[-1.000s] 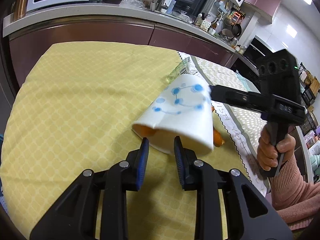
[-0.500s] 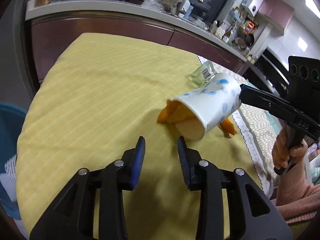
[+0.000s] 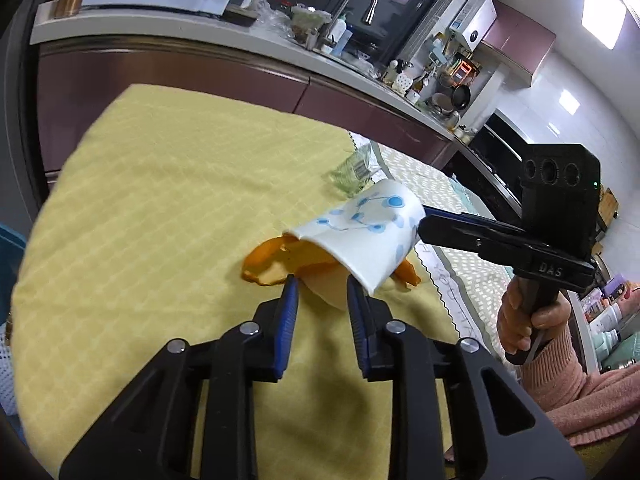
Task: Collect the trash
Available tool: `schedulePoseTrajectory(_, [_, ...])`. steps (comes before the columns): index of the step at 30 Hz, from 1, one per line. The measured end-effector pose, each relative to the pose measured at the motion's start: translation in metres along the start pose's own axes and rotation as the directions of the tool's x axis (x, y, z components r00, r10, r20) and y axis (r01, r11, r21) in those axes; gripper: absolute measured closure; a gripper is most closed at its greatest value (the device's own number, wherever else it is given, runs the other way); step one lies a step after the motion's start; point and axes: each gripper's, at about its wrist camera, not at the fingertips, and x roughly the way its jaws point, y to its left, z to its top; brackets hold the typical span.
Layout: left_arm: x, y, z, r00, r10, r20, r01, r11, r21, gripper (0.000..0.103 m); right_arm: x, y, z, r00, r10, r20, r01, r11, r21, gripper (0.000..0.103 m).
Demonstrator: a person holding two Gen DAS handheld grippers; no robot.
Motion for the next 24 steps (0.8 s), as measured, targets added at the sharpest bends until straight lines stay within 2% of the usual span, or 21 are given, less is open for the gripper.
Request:
schedulePoseTrajectory(4, [0.006, -0.006, 0.002, 1.000, -0.020, -0.005, 0.020, 1.000, -0.002, 0.086, -0.012, -0.001, -0.004, 1.000, 0.001, 0.031, -0.001, 1.000, 0.013, 0.093])
schedulePoseTrajectory(9, [0.011, -0.019, 0.002, 1.000, -0.026, -0.014, 0.027, 0.999, 0.038, 0.086, -0.026, -0.005, -0.014, 0.998, -0.006, 0.056, 0.003, 0.999, 0.043, 0.094])
schedulePoseTrajectory(13, [0.011, -0.019, 0.001, 0.999, -0.048, -0.017, 0.048, 0.999, 0.026, 0.082, -0.030, -0.015, -0.026, 0.999, -0.005, 0.051, 0.001, 0.996, 0.089, 0.094])
schedulePoseTrajectory(18, [0.001, -0.015, -0.007, 0.996, -0.086, -0.015, 0.086, 0.996, 0.015, 0.082, -0.025, -0.029, -0.038, 1.000, -0.008, 0.029, 0.003, 0.989, 0.147, 0.094])
schedulePoseTrajectory(23, [-0.006, -0.028, -0.008, 0.993, -0.119, -0.001, 0.119, 0.990, 0.070, 0.070, -0.019, -0.033, -0.044, 1.000, 0.001, 0.010, -0.003, 0.986, 0.166, 0.094])
schedulePoseTrajectory(24, [-0.006, -0.032, -0.007, 0.992, -0.124, 0.002, 0.123, 0.989, 0.084, 0.063, -0.018, -0.033, -0.044, 1.000, 0.004, 0.010, -0.005, 0.986, 0.168, 0.094])
